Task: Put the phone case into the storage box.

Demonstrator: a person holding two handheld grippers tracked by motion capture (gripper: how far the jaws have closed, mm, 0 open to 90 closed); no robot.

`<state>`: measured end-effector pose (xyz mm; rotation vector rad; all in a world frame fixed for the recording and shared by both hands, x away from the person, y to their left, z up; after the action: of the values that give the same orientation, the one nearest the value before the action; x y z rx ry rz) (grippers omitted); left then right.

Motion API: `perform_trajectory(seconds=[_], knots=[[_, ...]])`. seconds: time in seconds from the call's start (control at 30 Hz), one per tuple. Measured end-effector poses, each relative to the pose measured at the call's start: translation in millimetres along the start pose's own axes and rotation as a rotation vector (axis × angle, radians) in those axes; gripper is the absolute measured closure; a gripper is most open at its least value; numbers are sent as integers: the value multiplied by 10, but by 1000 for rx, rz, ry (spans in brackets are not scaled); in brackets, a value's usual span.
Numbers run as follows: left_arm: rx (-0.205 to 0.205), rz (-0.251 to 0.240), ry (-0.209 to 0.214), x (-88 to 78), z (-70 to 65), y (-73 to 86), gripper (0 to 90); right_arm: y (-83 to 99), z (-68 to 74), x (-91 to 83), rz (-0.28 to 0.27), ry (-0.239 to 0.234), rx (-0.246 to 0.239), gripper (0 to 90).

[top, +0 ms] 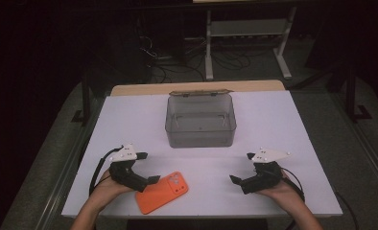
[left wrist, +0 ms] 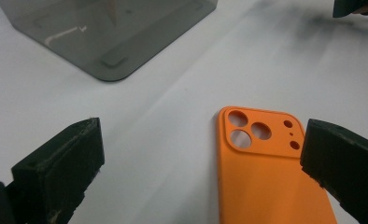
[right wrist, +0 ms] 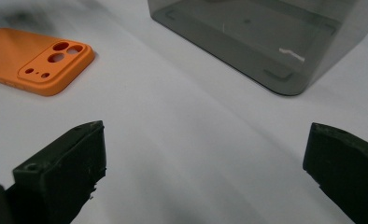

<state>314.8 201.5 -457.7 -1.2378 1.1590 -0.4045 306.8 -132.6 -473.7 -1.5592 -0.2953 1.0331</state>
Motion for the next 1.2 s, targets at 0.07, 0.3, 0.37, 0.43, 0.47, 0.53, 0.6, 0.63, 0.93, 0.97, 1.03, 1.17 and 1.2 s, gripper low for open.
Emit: perform_trajectory(seconds=[0.07,0.3,0.37,0.43,0.47,0.53,0.6,0.63,0.93,0.97,1.03,1.17,1.2], knots=[[4,5,1,-6,-10,-1,0,0,0,1,0,1,2,0],[15,25,13,-11,-62,12,0,0,-2,2,0,1,1,0],[20,29,14,-14,-68,13,0,1,-2,3,1,1,2,0],[24,36,16,-24,-98,14,0,2,-5,3,2,0,0,0],[28,39,17,-30,-108,15,0,1,-6,3,2,0,0,0],[31,38,16,-40,-123,16,0,-1,-6,-1,0,1,1,0],[25,34,15,-53,-130,17,0,-3,-6,-4,-2,1,1,0],[22,34,14,-61,-136,20,0,-4,-6,-6,-2,1,2,0],[25,51,29,-82,-201,105,0,-1,-5,-4,1,3,0,0],[31,55,35,-82,-208,110,0,-1,-4,-4,1,3,0,0],[35,58,40,-76,-229,114,0,1,-6,-3,2,4,0,0],[46,70,48,-67,-265,126,0,4,-5,-2,4,4,1,0],[50,73,49,-67,-270,131,0,4,-5,-3,4,4,0,0]])
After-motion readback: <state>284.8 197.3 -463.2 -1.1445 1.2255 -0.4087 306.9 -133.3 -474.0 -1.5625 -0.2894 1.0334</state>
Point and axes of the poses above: each handheld gripper's, and its own axes: x roughly forward along the jaws, y roughly out of its underside, z roughly to its left, the point moved 7 cm from there along x, roughly forward along the jaws, and after that the axes turned 8 degrees about -z, right-handed, at the moved point
